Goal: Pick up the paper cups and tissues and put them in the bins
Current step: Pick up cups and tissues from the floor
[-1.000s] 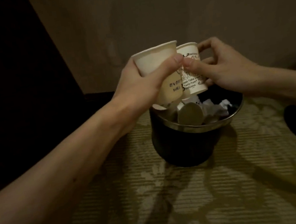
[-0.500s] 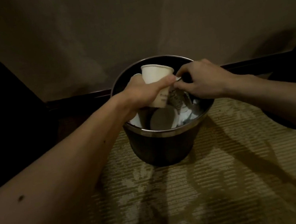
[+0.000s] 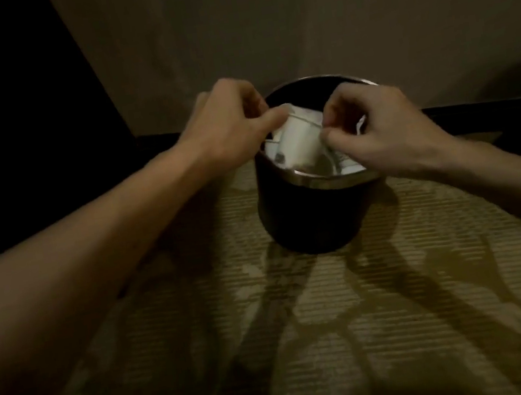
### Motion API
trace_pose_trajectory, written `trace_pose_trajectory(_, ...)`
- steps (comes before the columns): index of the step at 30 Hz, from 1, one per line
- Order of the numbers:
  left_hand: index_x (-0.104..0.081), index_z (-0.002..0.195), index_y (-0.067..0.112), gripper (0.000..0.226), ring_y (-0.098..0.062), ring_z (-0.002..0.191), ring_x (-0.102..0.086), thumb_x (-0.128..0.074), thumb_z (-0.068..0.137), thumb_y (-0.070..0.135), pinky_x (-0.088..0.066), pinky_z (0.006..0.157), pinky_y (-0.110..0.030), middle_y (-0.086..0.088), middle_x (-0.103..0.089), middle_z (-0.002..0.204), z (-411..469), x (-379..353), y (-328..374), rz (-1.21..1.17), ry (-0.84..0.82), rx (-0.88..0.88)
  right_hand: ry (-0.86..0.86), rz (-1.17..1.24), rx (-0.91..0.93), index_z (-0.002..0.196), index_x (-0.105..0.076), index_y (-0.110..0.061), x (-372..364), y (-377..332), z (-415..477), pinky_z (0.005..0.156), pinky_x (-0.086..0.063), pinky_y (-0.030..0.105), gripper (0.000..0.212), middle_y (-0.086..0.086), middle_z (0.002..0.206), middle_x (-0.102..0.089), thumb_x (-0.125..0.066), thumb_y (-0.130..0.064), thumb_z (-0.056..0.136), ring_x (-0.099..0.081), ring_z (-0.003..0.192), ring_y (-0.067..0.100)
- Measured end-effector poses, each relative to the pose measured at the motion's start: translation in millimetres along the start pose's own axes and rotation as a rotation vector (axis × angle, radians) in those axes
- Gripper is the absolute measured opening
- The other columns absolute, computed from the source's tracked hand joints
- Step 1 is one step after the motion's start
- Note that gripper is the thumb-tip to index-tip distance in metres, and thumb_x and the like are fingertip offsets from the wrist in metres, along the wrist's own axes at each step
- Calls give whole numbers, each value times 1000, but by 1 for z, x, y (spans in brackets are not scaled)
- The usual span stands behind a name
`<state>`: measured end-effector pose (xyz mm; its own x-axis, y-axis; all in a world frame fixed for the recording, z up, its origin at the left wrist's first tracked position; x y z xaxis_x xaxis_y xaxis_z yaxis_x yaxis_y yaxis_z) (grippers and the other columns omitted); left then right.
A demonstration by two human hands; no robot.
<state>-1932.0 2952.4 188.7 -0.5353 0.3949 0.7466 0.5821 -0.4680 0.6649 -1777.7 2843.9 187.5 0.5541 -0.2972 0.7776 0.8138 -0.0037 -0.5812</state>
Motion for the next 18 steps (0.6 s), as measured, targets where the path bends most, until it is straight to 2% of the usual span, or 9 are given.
trace_pose_trajectory(2,-61,73,27,23,9,62,-57,-66,90,41,-38,50,-15,9,-62,71,-39,35,-7,184,59,-56,-64,95,95,80,-58,-25,-33,-43,-17,59,-44,19,9,-9,72,-59,-66,-27,83,-56,67,3)
trace_pose_trajectory(4,-58,64,24,29,2,58,-57,-63,87,41,-36,49,-21,8,-59,61,-92,70,-18,355,63,-34,-144,205,176,79,-56,-24,-73,-91,-37,56,-43,18,12,-9,67,-56,-65,-31,82,-54,63,4)
trace_pose_trajectory(6,-57,62,25,30,0,56,-57,-57,80,48,-35,46,-24,7,-58,56,-151,103,-34,500,21,12,-227,336,241,83,-57,-23,-114,-137,-61,54,-44,20,14,-10,68,-55,-64,-34,81,-53,61,3)
trace_pose_trajectory(9,-54,69,37,31,-4,53,-56,-42,75,65,-39,44,-29,15,-59,64,-250,146,-57,669,-56,99,-388,470,353,98,-58,-26,-176,-204,-99,54,-43,18,22,-13,78,-54,-60,-41,82,-54,67,4)
trace_pose_trajectory(12,-44,67,41,34,6,62,-54,-38,78,73,-33,39,-23,32,-56,76,-351,172,-84,733,-38,231,-569,583,405,105,-57,-29,-232,-266,-137,57,-42,18,26,-11,83,-54,-61,-44,84,-53,68,4)
trace_pose_trajectory(13,-42,66,41,35,7,64,-53,-38,81,73,-34,40,-24,30,-56,76,-385,175,-97,730,-18,289,-633,594,434,105,-57,-29,-249,-286,-150,59,-42,18,26,-11,83,-55,-62,-45,85,-53,69,3)
trace_pose_trajectory(15,-41,64,36,39,-4,50,-50,-43,84,69,-40,42,-31,7,-49,54,-454,176,-126,692,30,442,-785,578,511,104,-56,-32,-281,-324,-181,60,-46,21,27,-10,82,-56,-59,-50,83,-54,70,4)
trace_pose_trajectory(16,-40,62,33,40,-6,43,-43,-46,84,66,-42,43,-34,4,-40,46,-488,173,-140,679,60,521,-850,563,548,102,-56,-33,-295,-341,-197,59,-48,22,27,-9,81,-56,-58,-51,82,-55,70,5)
trace_pose_trajectory(18,-38,57,28,41,-4,42,-37,-50,82,59,-43,48,-34,7,-35,44,-552,162,-164,642,121,684,-951,518,626,96,-57,-33,-323,-369,-226,57,-48,22,19,-7,78,-58,-62,-46,82,-57,68,7)
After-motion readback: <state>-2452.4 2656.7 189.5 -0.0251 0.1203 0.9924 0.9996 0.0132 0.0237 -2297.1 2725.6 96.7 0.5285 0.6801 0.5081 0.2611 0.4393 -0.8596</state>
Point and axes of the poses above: each hand's wrist, its own z-axis towards the middle knuckle, its own x-axis out of the back of the hand, y = z × x, the point moved 5 cm from there along z, towards the middle knuckle
